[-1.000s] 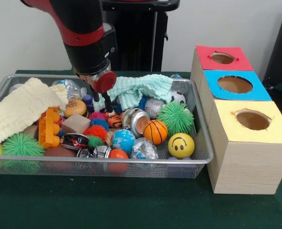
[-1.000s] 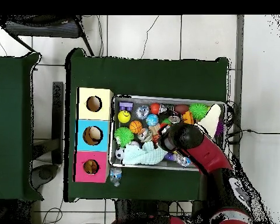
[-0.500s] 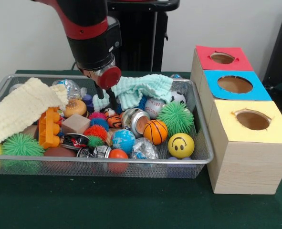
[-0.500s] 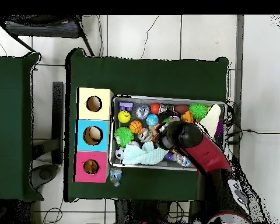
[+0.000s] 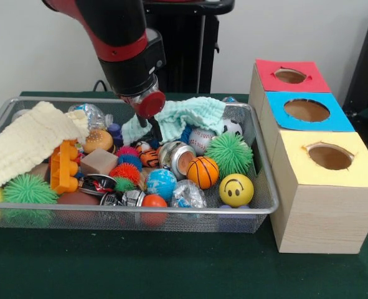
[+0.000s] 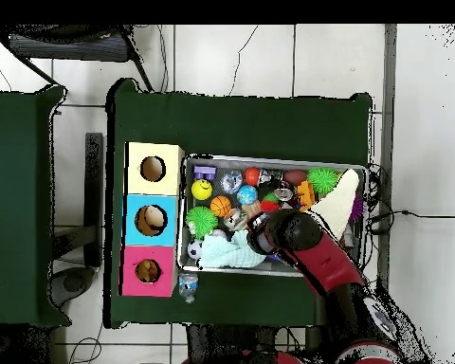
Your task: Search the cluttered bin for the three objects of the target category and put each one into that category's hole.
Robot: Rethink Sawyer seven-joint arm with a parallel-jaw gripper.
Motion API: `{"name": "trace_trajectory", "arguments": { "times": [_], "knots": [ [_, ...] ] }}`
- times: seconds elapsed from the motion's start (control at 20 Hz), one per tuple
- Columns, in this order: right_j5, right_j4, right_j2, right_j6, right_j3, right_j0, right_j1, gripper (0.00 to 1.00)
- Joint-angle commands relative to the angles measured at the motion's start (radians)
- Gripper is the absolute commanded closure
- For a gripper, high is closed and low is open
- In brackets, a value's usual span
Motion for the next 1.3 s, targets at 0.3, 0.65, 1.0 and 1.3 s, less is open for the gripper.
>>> {"name": "trace_trajectory", "arguments": {
  "times": [0.3,0.65,1.0,1.3],
  "knots": [
    [-0.193,0.052,0.170,0.188,0.162,-0.040,0.046,0.00],
    [-0.116,0.041,0.128,0.180,0.074,-0.034,0.055,0.00],
    [0.021,0.026,0.046,0.236,0.043,0.046,-0.012,0.00],
    [0.139,0.012,-0.018,0.268,0.006,0.097,-0.061,0.00]
  ]
}}
